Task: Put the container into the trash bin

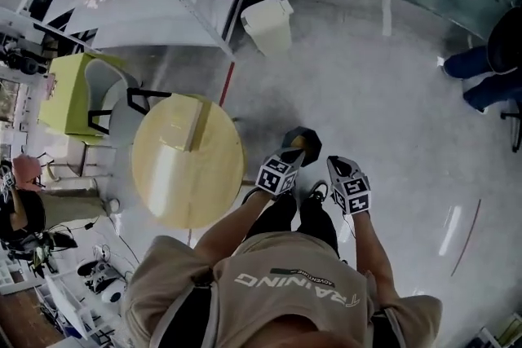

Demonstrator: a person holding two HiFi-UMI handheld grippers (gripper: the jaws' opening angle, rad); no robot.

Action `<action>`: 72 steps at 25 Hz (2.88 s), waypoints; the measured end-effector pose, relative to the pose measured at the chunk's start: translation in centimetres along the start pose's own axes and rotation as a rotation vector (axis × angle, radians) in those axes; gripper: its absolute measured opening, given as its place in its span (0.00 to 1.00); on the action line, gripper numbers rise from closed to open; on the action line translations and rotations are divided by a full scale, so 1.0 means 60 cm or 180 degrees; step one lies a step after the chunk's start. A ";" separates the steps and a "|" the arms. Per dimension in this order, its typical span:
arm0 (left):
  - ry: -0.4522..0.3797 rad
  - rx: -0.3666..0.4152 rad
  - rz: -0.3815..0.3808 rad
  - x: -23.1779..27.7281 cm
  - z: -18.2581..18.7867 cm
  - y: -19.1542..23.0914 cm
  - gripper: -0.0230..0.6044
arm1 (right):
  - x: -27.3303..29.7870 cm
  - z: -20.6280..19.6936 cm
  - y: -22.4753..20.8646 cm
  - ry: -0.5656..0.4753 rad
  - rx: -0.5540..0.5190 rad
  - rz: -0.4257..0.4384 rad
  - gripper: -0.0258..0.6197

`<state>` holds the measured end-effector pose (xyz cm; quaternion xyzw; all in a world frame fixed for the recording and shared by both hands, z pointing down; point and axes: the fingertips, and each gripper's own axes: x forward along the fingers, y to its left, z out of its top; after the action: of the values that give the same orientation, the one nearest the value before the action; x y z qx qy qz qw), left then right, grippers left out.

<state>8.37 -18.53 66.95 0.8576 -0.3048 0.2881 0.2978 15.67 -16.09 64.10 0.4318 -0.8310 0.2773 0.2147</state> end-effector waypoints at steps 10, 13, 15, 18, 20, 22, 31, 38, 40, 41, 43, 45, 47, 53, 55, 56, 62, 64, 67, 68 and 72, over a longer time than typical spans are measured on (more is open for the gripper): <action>-0.0580 0.0229 0.0061 -0.133 0.121 -0.037 0.04 | -0.086 0.123 0.045 -0.0468 -0.0202 -0.0128 0.04; -0.0794 0.0306 0.0115 -0.166 0.160 -0.038 0.04 | -0.111 0.162 0.048 -0.0611 -0.0294 -0.0183 0.04; -0.0923 0.0285 0.0156 -0.185 0.175 -0.034 0.04 | -0.131 0.186 0.057 -0.0766 -0.0308 -0.0187 0.04; -0.1091 0.0286 0.0189 -0.215 0.200 -0.030 0.04 | -0.163 0.229 0.071 -0.1025 -0.0295 -0.0181 0.04; -0.1217 0.0328 0.0197 -0.238 0.229 -0.031 0.04 | -0.181 0.261 0.076 -0.1138 -0.0352 -0.0213 0.04; -0.1342 0.0408 0.0216 -0.262 0.260 -0.035 0.04 | -0.196 0.292 0.082 -0.1228 -0.0400 -0.0232 0.04; -0.1909 0.0501 0.0166 -0.351 0.353 -0.055 0.04 | -0.231 0.370 0.107 -0.1487 -0.0549 -0.0356 0.04; -0.1945 0.0725 0.0343 -0.364 0.366 -0.054 0.04 | -0.247 0.390 0.113 -0.1570 -0.0582 -0.0410 0.04; -0.1912 0.0737 0.0373 -0.362 0.360 -0.051 0.04 | -0.250 0.390 0.115 -0.1573 -0.0583 -0.0420 0.04; -0.1895 0.0738 0.0377 -0.359 0.356 -0.049 0.04 | -0.251 0.390 0.115 -0.1575 -0.0579 -0.0426 0.04; -0.1869 0.0748 0.0389 -0.356 0.349 -0.046 0.04 | -0.250 0.388 0.114 -0.1579 -0.0569 -0.0435 0.04; -0.1864 0.0775 0.0405 -0.354 0.344 -0.045 0.04 | -0.249 0.386 0.114 -0.1584 -0.0573 -0.0439 0.04; -0.1881 0.0794 0.0418 -0.352 0.346 -0.042 0.04 | -0.248 0.388 0.112 -0.1602 -0.0596 -0.0456 0.04; -0.1863 0.0778 0.0437 -0.347 0.333 -0.030 0.04 | -0.237 0.375 0.112 -0.1555 -0.0571 -0.0482 0.04; -0.1860 0.0766 0.0419 -0.344 0.333 -0.031 0.04 | -0.237 0.373 0.112 -0.1544 -0.0564 -0.0476 0.04; -0.1861 0.0759 0.0409 -0.343 0.334 -0.030 0.04 | -0.238 0.374 0.112 -0.1544 -0.0568 -0.0474 0.04; -0.1808 0.0680 0.0355 -0.330 0.331 -0.018 0.04 | -0.236 0.374 0.106 -0.1537 -0.0556 -0.0491 0.04; -0.1802 0.0674 0.0363 -0.329 0.330 -0.014 0.04 | -0.236 0.372 0.103 -0.1542 -0.0540 -0.0502 0.04; -0.1776 0.0670 0.0350 -0.324 0.331 -0.012 0.04 | -0.236 0.370 0.100 -0.1550 -0.0520 -0.0517 0.04; -0.1770 0.0671 0.0342 -0.321 0.332 -0.012 0.04 | -0.235 0.370 0.100 -0.1553 -0.0517 -0.0518 0.04; -0.1783 0.0693 0.0312 -0.314 0.337 -0.013 0.04 | -0.230 0.368 0.096 -0.1554 -0.0505 -0.0511 0.04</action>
<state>2.99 -25.29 40.68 0.9148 -0.3834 0.0855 0.0941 15.63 -19.38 37.67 0.5322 -0.8404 0.0810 0.0625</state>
